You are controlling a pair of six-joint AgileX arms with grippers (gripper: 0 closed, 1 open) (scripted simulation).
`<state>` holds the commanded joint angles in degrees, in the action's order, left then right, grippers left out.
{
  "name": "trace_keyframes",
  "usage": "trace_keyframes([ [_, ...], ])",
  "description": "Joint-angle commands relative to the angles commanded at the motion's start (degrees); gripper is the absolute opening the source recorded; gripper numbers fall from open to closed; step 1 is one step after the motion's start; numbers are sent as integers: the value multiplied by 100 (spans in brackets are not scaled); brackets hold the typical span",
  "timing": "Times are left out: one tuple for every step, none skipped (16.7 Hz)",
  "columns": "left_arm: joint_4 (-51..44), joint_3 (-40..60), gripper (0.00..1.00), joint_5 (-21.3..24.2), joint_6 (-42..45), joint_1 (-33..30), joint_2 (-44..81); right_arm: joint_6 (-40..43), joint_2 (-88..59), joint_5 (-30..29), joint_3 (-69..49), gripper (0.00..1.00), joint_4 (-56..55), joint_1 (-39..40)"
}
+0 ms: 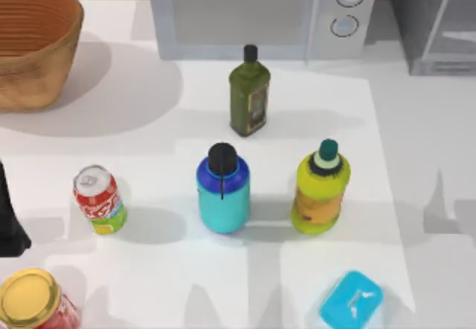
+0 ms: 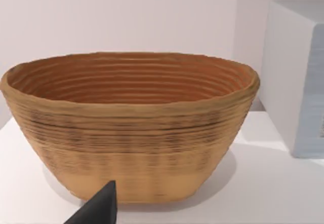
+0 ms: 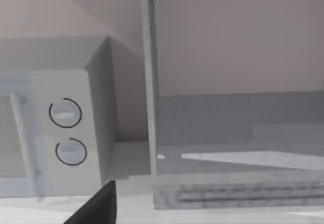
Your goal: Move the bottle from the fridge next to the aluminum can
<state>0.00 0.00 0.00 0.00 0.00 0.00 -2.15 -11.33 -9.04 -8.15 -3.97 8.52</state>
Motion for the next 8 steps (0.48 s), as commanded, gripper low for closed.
trace_keyframes([
  [0, 0, 100, 0, 0, 0, 0, 58, 340, 257, 229, 100, 124, -239],
  [0, 0, 100, 0, 0, 0, 0, 110, 620, 477, 427, 100, 224, -445],
  [0, 0, 100, 0, 0, 0, 0, 153, 840, 657, 588, 100, 300, -613],
  [0, 0, 100, 0, 0, 0, 0, 186, 998, 790, 709, 100, 354, -740],
  [0, 0, 100, 0, 0, 0, 0, 207, 1095, 872, 785, 100, 385, -820],
  [0, 0, 100, 0, 0, 0, 0, 215, 1133, 904, 815, 100, 397, -852],
  [0, 0, 100, 0, 0, 0, 0, 215, 1133, 904, 815, 100, 397, -852],
  [0, 0, 100, 0, 0, 0, 0, 215, 1133, 904, 815, 100, 397, -852],
])
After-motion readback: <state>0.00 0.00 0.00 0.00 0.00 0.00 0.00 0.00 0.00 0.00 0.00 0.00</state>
